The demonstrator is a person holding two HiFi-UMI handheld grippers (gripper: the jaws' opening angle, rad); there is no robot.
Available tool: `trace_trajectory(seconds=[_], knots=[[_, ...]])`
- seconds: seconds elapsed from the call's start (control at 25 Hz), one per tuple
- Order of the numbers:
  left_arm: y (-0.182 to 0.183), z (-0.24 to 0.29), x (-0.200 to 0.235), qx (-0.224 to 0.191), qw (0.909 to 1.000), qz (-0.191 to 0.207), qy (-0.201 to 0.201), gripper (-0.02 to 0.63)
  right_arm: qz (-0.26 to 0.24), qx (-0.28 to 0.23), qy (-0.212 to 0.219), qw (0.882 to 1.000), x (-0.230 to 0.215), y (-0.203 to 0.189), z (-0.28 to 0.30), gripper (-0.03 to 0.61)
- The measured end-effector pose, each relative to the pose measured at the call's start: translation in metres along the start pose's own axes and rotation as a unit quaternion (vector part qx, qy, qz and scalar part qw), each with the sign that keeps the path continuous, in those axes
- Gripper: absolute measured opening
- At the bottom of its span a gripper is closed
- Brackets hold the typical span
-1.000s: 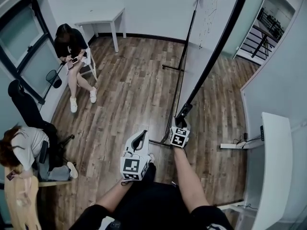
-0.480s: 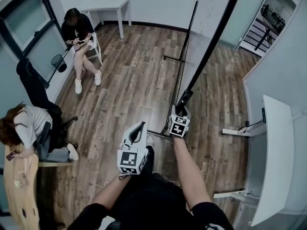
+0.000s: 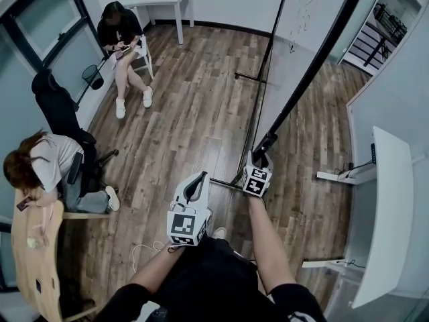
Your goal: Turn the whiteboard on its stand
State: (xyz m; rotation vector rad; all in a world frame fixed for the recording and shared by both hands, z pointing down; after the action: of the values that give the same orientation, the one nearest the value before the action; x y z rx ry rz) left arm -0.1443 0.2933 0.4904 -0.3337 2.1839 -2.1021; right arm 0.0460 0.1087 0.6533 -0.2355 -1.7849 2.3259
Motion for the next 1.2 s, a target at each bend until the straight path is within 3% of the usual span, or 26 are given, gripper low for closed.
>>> trace_trajectory(seconds=[0.2, 0.8, 1.2], knots=[[0.001, -0.017, 0.005, 0.006, 0.9998, -0.005, -0.016, 0.018, 0.0, -0.009, -0.002, 1.0, 0.012, -0.01, -0.031, 0.192], [0.0, -0.033, -0.002, 0.026, 0.9923, -0.008, -0.121, 0.018, 0.004, -0.01, -0.006, 1.0, 0.026, -0.033, -0.106, 0.193], [-0.001, -0.034, -0.014, 0.03, 0.9895, -0.019, -0.14, 0.018, 0.018, -0.008, -0.004, 1.0, 0.035, -0.039, -0.141, 0.193]])
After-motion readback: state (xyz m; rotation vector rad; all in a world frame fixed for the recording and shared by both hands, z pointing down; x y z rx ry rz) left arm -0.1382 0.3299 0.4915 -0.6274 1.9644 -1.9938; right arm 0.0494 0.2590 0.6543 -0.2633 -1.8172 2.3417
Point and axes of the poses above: the fingertips, and each gripper's own axes: z forward along the fingers, x to its left, y out of its top, the point moved 6 cm from there along -z, backward along the fingers, and after that the axes turned 8 degrees about -x, right-handed, at the moved point
